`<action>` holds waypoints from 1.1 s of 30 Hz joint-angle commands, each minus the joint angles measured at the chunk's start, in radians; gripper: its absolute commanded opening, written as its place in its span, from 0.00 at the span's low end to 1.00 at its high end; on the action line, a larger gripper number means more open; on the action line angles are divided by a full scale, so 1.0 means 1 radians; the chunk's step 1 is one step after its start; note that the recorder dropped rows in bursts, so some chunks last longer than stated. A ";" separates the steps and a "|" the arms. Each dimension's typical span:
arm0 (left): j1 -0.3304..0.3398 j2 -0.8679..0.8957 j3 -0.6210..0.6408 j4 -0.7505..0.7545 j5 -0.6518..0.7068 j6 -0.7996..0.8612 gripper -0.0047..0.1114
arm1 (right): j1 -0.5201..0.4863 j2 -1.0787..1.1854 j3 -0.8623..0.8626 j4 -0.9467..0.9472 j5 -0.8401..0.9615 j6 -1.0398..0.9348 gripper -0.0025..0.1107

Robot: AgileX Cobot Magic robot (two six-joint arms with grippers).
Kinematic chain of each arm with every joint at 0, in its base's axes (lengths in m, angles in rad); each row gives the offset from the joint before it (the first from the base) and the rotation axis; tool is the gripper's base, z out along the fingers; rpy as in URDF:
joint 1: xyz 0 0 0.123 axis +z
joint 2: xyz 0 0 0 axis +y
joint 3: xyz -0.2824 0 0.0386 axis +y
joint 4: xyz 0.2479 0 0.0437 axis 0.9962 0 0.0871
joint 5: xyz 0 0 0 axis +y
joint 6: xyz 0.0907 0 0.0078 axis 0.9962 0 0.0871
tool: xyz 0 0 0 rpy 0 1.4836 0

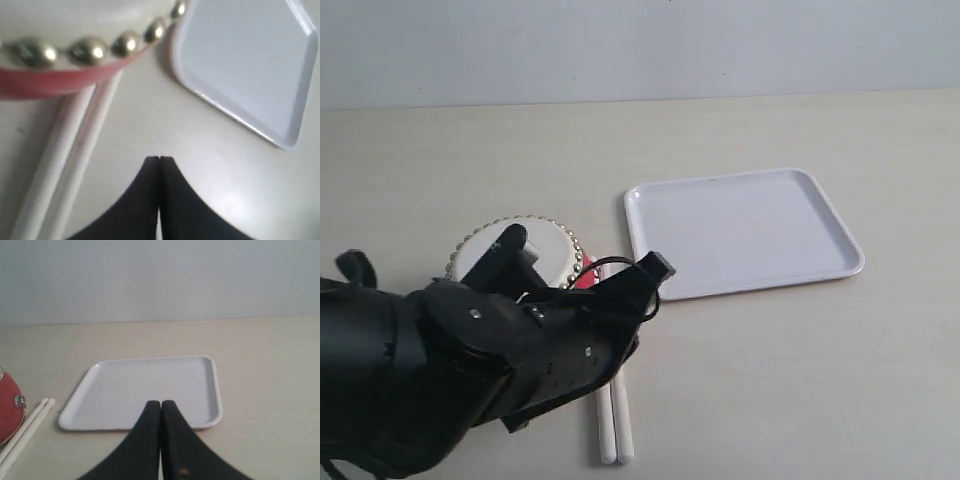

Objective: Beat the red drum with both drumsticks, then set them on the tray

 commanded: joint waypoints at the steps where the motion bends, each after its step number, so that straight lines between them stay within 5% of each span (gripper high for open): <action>1: 0.034 -0.031 0.089 -0.005 -0.003 0.091 0.17 | -0.006 -0.006 0.004 -0.002 -0.006 -0.002 0.02; 6: 0.080 -0.033 0.169 -0.005 0.053 0.130 0.55 | -0.006 -0.006 0.004 -0.002 -0.006 -0.002 0.02; 8: 0.080 -0.033 0.181 -0.005 0.056 0.147 0.62 | -0.006 -0.006 0.004 -0.002 -0.006 -0.002 0.02; 15: 0.079 -0.001 0.183 -0.005 0.099 0.148 0.37 | -0.006 -0.006 0.004 -0.002 -0.006 -0.002 0.02; 21: 0.079 -0.001 0.174 -0.005 0.092 0.131 0.45 | -0.006 -0.006 0.004 -0.002 -0.006 -0.002 0.02; 33: 0.031 0.040 0.080 -0.005 0.083 0.165 0.46 | -0.006 -0.006 0.004 -0.002 -0.006 -0.002 0.02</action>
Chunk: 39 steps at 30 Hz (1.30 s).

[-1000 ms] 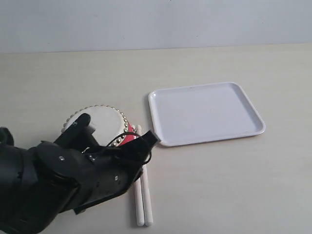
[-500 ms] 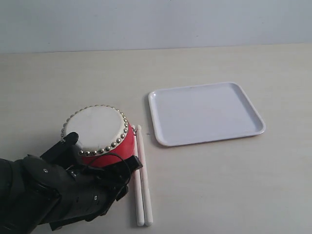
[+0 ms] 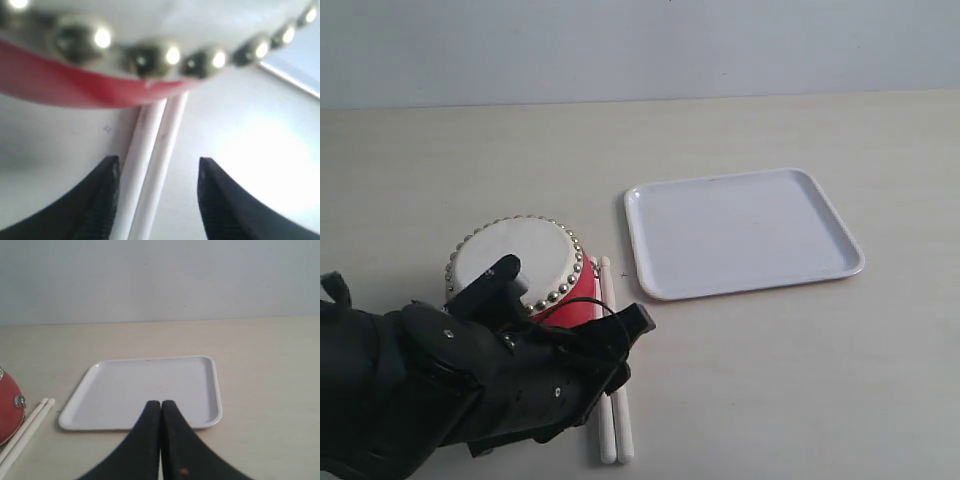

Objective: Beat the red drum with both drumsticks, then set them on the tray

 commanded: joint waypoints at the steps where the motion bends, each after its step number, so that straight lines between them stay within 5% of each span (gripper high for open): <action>1: -0.020 0.042 -0.013 -0.001 -0.042 0.025 0.46 | -0.006 -0.006 0.004 -0.002 -0.006 -0.002 0.02; 8: -0.064 0.070 -0.013 -0.001 -0.139 0.039 0.35 | -0.006 -0.006 0.004 -0.002 -0.006 -0.002 0.02; 39: -0.199 0.159 -0.093 -0.001 -0.374 0.121 0.35 | -0.006 -0.006 0.004 -0.002 -0.006 -0.002 0.02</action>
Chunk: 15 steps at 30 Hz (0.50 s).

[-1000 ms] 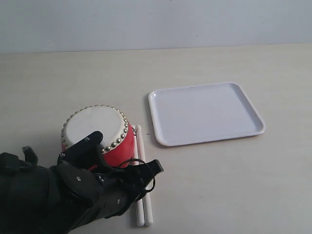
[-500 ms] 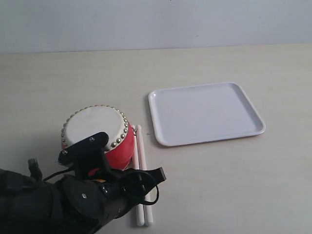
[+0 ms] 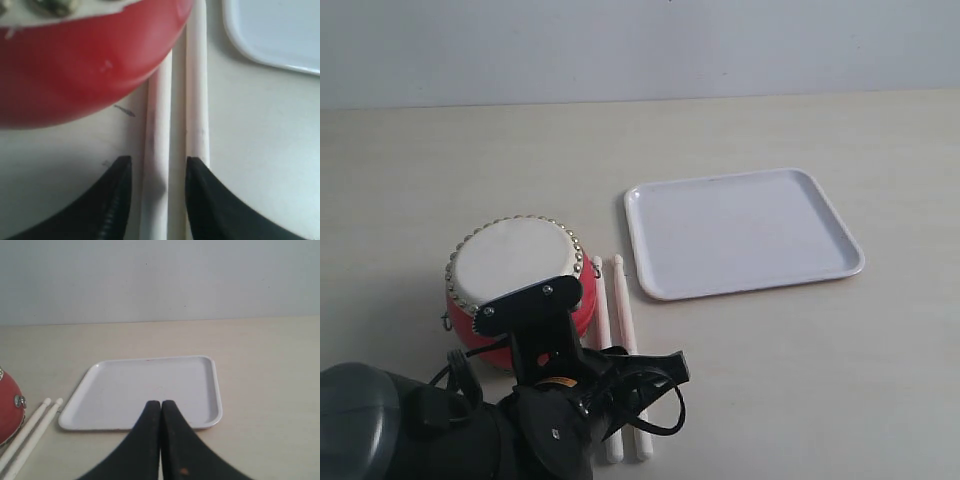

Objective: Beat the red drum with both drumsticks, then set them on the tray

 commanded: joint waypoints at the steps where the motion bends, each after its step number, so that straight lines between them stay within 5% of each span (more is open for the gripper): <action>1: -0.006 -0.006 0.001 -0.001 -0.023 -0.008 0.35 | -0.006 -0.006 0.004 -0.002 -0.006 -0.002 0.02; 15: -0.014 0.011 0.015 -0.001 0.003 0.000 0.35 | -0.006 -0.006 0.004 -0.002 -0.006 -0.002 0.02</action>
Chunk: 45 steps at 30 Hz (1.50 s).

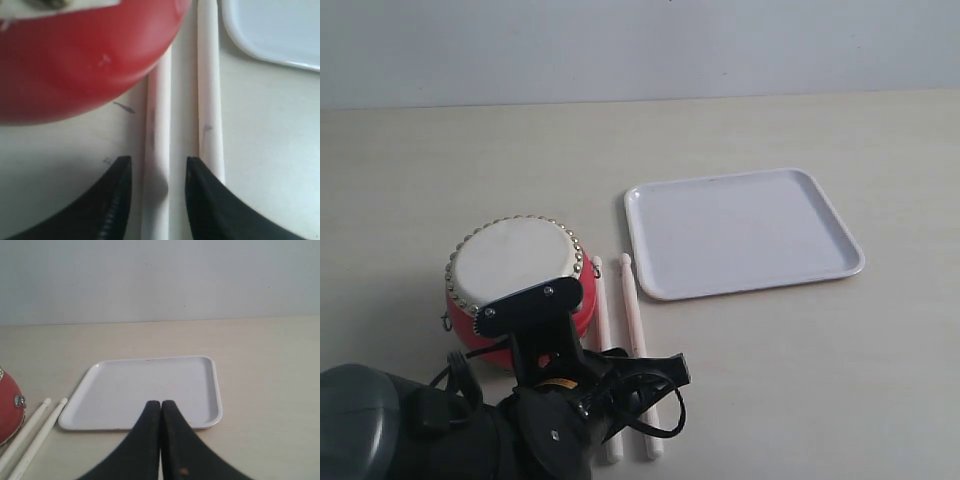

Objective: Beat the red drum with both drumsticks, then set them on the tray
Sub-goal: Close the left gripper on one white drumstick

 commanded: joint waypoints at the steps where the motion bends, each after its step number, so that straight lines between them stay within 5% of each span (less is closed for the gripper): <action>1: -0.010 0.013 0.017 -0.001 -0.001 0.000 0.35 | -0.006 -0.006 0.004 -0.002 -0.006 -0.002 0.02; 29: -0.031 0.054 0.008 -0.001 -0.006 -0.019 0.35 | -0.006 -0.006 0.004 -0.002 -0.006 -0.002 0.02; 37: -0.031 0.054 0.008 -0.001 -0.008 -0.019 0.05 | -0.006 -0.006 0.004 -0.002 -0.006 -0.002 0.02; 45: -0.035 0.052 0.008 -0.001 -0.022 -0.023 0.04 | -0.006 -0.006 0.004 -0.002 -0.006 -0.002 0.02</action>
